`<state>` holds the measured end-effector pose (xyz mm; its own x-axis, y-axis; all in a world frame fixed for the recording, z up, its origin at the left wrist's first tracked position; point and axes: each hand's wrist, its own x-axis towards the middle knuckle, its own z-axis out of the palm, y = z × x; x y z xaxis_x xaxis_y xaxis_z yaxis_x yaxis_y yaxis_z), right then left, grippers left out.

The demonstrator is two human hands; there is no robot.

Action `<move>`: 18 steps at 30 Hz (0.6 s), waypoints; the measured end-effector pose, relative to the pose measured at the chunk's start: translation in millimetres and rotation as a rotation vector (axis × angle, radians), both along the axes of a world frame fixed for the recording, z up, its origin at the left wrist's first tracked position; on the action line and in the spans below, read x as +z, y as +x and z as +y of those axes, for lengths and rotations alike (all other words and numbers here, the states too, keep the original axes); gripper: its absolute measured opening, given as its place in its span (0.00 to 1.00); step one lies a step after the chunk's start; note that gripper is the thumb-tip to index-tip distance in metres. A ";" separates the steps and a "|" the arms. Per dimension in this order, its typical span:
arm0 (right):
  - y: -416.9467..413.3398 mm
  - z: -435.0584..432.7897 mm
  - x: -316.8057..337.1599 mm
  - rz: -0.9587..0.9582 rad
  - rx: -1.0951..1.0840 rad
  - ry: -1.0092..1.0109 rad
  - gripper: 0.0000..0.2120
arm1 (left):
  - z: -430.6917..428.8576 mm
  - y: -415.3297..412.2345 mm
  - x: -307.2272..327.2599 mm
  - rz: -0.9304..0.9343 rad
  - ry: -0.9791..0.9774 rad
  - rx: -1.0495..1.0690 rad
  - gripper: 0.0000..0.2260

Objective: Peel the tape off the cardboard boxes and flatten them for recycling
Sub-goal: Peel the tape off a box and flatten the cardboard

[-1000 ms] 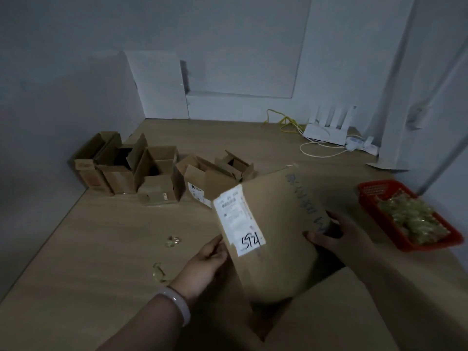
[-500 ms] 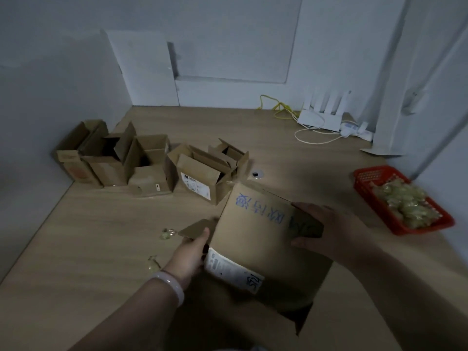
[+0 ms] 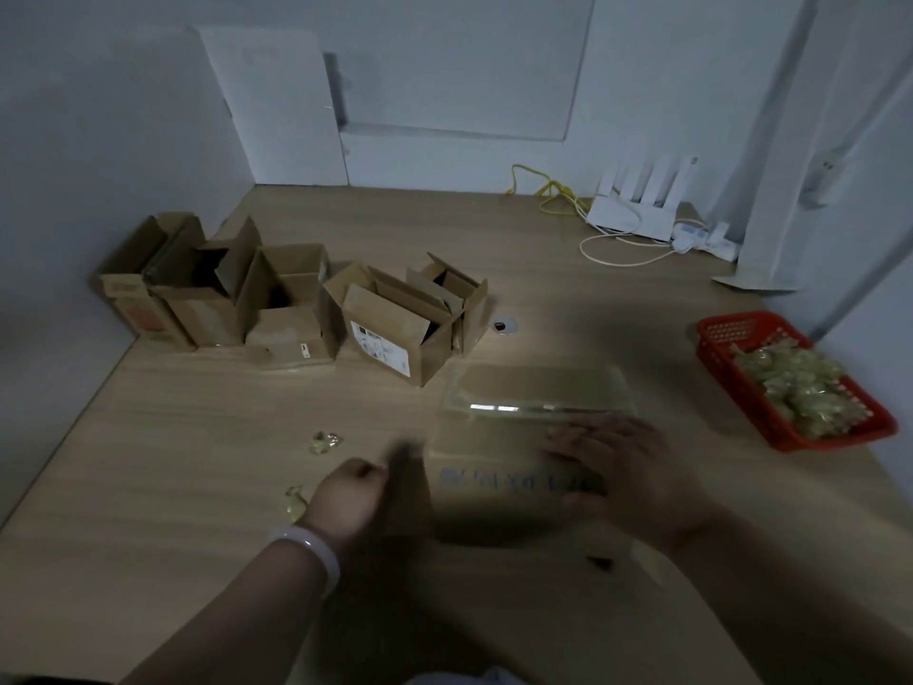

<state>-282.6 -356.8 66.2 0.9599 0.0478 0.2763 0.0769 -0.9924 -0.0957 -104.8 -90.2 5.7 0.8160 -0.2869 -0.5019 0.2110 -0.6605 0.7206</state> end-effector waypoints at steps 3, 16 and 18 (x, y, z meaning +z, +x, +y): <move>-10.6 6.5 -28.1 0.080 0.036 0.034 0.33 | -10.0 1.7 4.1 0.041 -0.270 0.094 0.10; 1.3 24.2 -46.3 0.220 -0.192 0.122 0.23 | -35.7 -46.9 -13.9 -0.178 -0.184 -0.174 0.16; 17.9 38.1 -47.0 0.310 -0.198 0.112 0.28 | -38.7 -56.7 -14.5 -0.201 -0.193 -0.105 0.12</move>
<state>-264.7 -318.7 19.2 0.9863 -0.1608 -0.0355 -0.1646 -0.9672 -0.1934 -161.5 -128.9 -8.8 0.8542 -0.4499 -0.2608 -0.0115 -0.5177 0.8555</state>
